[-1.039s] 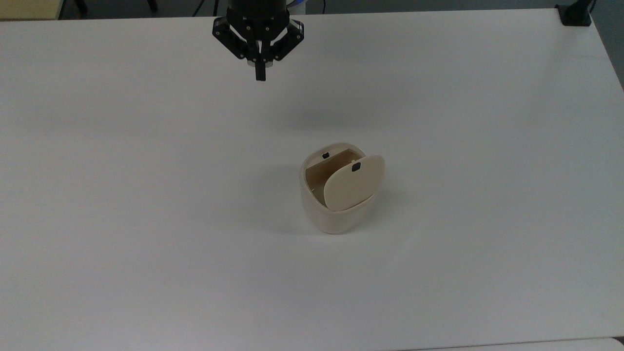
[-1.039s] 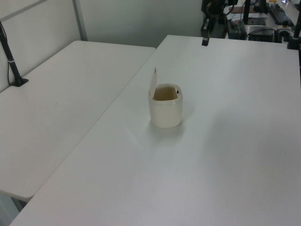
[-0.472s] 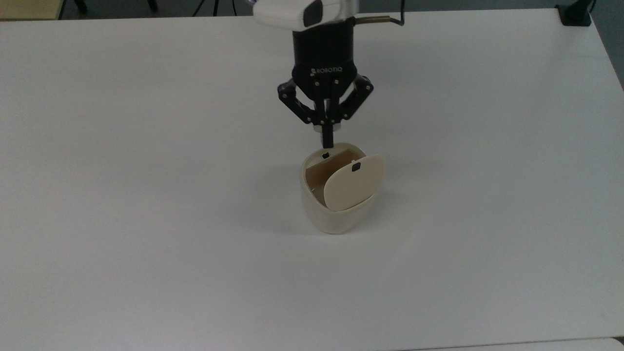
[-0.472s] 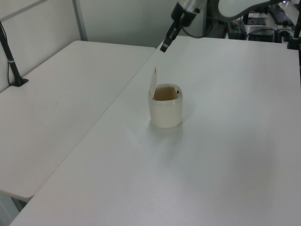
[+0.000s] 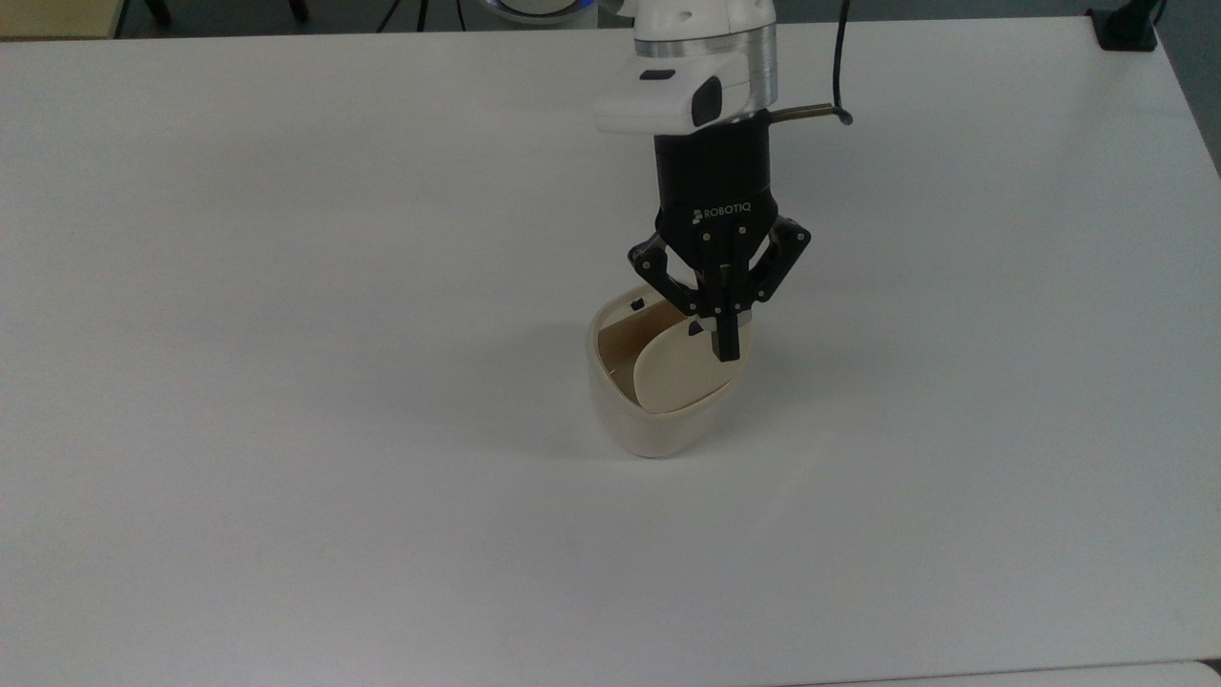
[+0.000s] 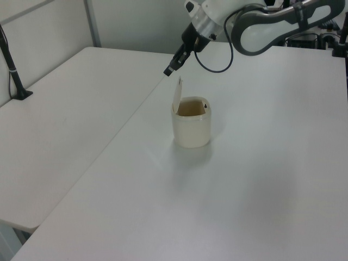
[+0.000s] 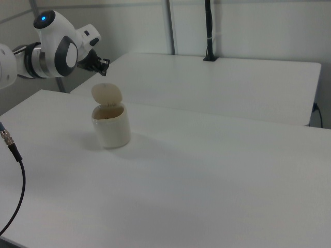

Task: Close the trash bin
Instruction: 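Push the open lid down over the bin rim with the gripper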

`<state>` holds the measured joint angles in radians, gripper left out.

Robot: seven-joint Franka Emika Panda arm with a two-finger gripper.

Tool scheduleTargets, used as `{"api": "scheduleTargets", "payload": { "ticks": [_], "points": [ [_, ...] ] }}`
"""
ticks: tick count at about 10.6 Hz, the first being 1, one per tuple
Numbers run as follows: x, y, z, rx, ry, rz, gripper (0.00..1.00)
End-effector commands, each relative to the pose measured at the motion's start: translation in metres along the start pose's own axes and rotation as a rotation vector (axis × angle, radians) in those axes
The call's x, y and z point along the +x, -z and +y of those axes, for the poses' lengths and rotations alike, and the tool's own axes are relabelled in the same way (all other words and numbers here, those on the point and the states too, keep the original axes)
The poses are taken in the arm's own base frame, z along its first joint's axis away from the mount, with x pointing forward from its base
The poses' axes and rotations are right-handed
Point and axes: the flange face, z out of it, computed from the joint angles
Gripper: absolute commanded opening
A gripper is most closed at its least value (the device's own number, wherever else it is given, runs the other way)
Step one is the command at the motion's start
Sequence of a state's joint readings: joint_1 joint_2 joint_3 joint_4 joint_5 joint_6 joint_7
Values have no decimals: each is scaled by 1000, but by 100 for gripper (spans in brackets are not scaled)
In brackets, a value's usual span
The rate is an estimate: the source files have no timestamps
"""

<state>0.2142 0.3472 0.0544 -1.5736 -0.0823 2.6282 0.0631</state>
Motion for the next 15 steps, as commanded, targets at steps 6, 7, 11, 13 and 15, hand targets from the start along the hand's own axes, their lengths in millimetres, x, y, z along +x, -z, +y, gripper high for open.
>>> {"api": "scheduleTargets", "payload": {
  "ticks": [6,7,11,13,15],
  "points": [
    [-38,-7,10,-16,127,-382,0],
    [-44,-15,12,-17,126,-400,0],
    [-65,-43,29,-26,116,-459,0],
    [-70,-49,32,-24,125,-472,0],
    [-81,-61,32,-21,128,-498,0]
  ]
}}
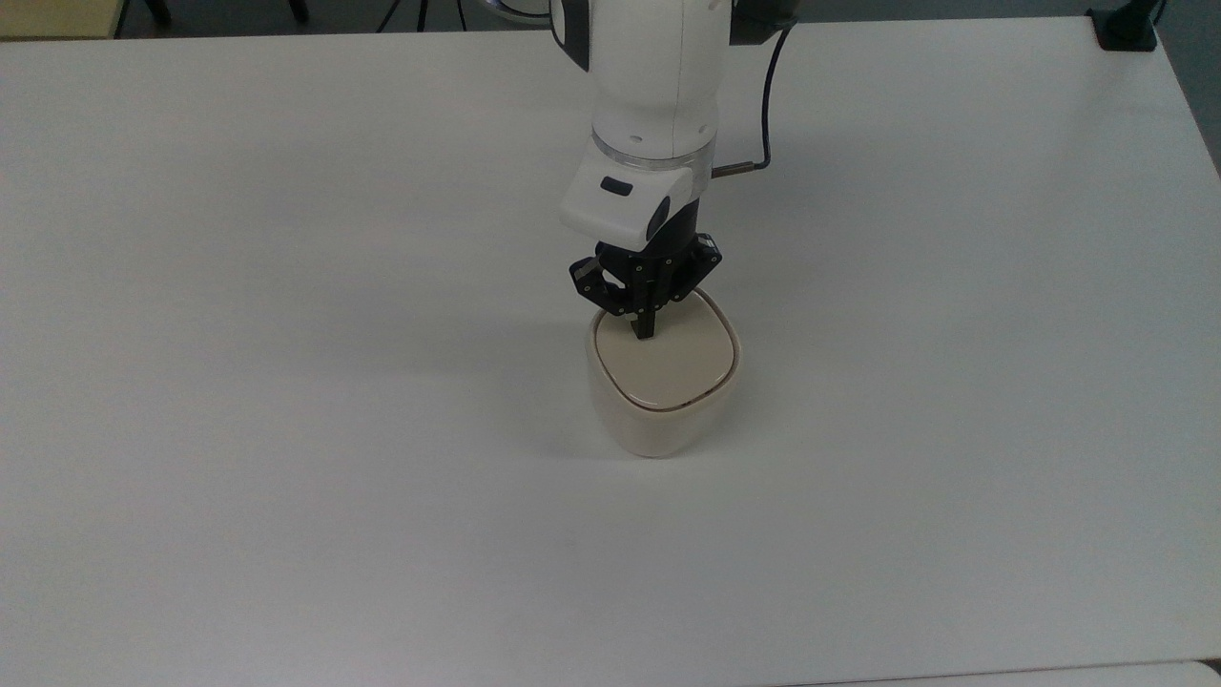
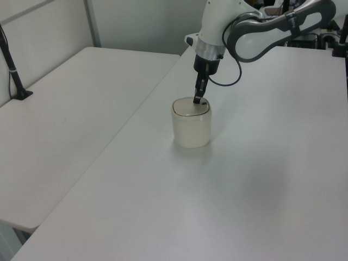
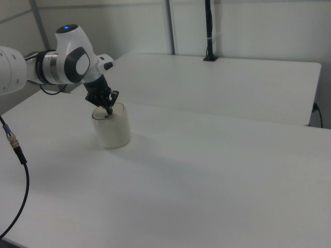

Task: Close the trash bin
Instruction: 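Push the open lid down over the bin rim with the gripper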

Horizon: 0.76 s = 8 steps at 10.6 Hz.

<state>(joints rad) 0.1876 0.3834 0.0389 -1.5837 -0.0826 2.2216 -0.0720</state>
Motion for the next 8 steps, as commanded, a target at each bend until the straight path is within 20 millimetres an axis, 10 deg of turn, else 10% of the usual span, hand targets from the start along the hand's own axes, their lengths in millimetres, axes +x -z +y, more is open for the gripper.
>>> {"api": "scheduleTargets", "payload": {
  "ticks": [1,4,8],
  "points": [
    [-8,-20,-1,-5,29,-50,0],
    [-8,-27,-2,-2,28,-59,0],
    [-29,55,16,-10,-11,-149,0]
  ]
}}
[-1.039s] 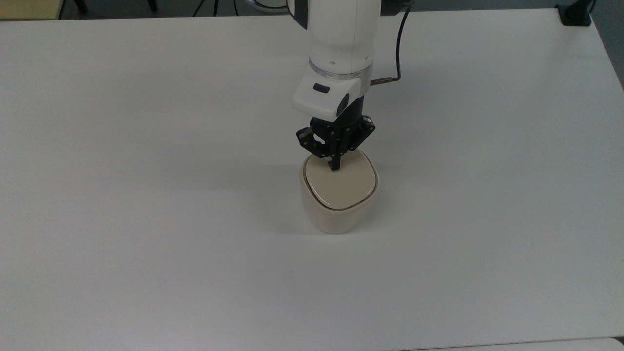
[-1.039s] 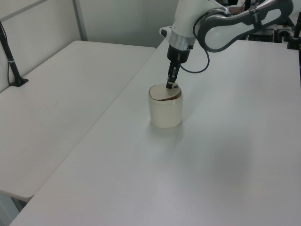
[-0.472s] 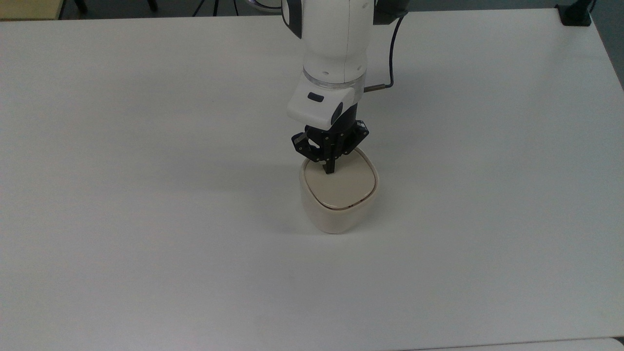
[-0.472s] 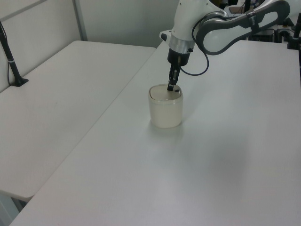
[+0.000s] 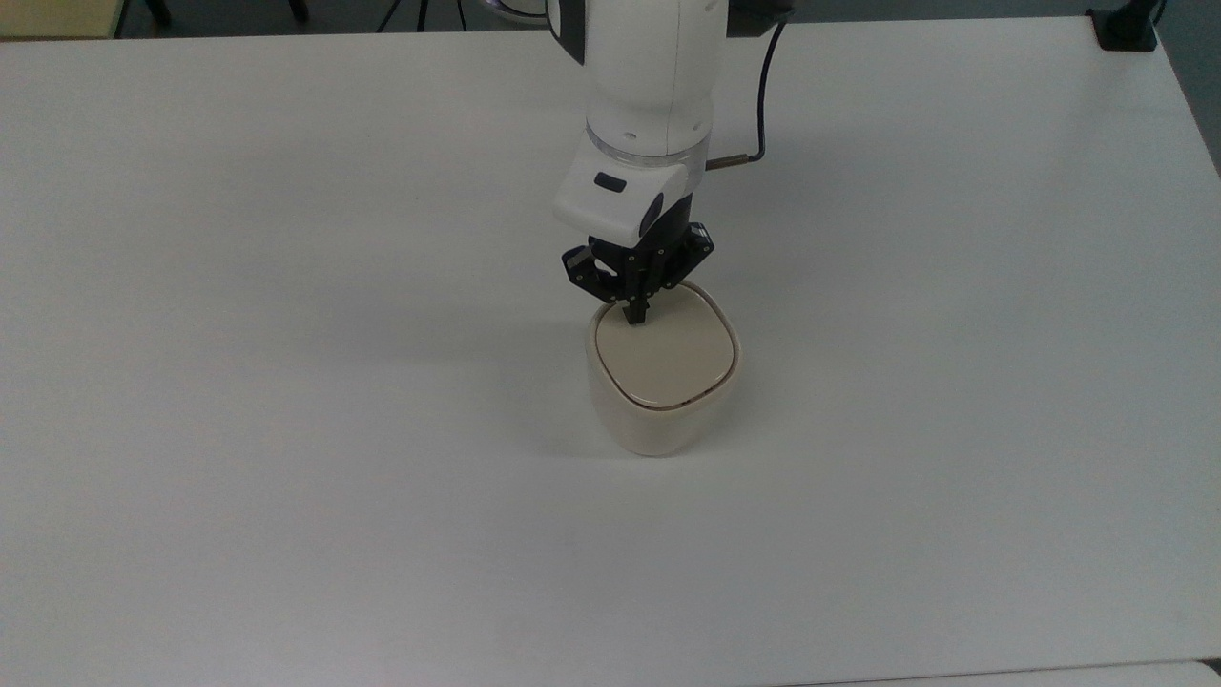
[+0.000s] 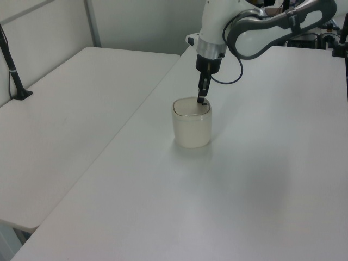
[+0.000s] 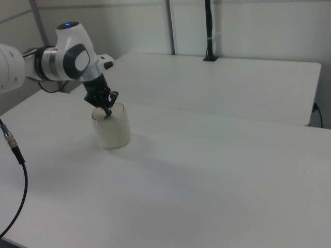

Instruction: Close the trash bin

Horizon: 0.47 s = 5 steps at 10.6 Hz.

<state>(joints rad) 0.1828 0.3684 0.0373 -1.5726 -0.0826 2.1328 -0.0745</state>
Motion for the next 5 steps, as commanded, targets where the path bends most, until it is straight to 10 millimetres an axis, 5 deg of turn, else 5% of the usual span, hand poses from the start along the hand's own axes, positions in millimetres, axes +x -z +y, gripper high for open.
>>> {"api": "scheduleTargets", "payload": {
  "ticks": [1,5],
  "points": [
    [-36,69,25,-14,-32,-104,0],
    [-74,134,66,-42,-277,-140,0]
  ]
}}
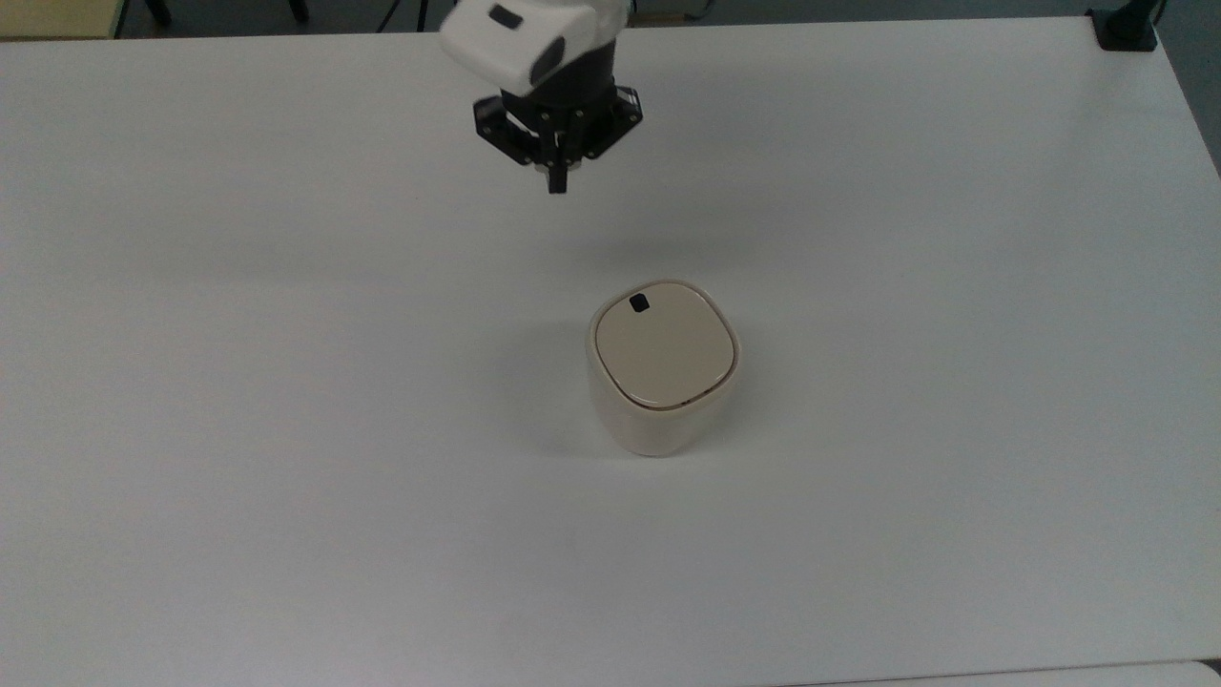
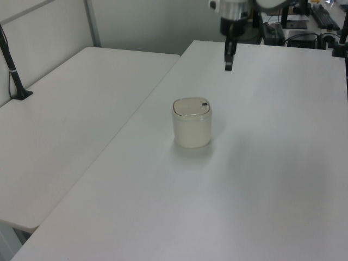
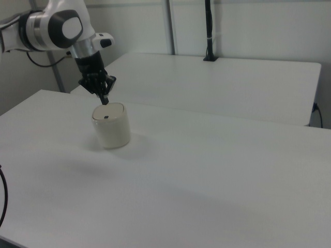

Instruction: Close the trash bin

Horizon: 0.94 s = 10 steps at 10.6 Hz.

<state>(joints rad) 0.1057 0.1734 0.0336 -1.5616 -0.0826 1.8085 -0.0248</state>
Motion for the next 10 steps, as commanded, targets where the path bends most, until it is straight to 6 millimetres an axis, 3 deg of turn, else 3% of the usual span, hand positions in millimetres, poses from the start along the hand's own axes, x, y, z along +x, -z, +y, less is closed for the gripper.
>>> {"api": "scheduleTargets", "payload": {
  "ticks": [1,3,5,7,8,10],
  "points": [
    [-36,36,33,-17,-164,-19,0],
    [-58,51,54,-16,-205,-39,0],
    [-67,51,62,-10,-223,-61,18],
    [-67,51,63,-8,-211,-61,47],
    [-66,49,63,-8,-212,-67,99],
    [-66,49,62,-7,-206,-65,100]
  ]
}}
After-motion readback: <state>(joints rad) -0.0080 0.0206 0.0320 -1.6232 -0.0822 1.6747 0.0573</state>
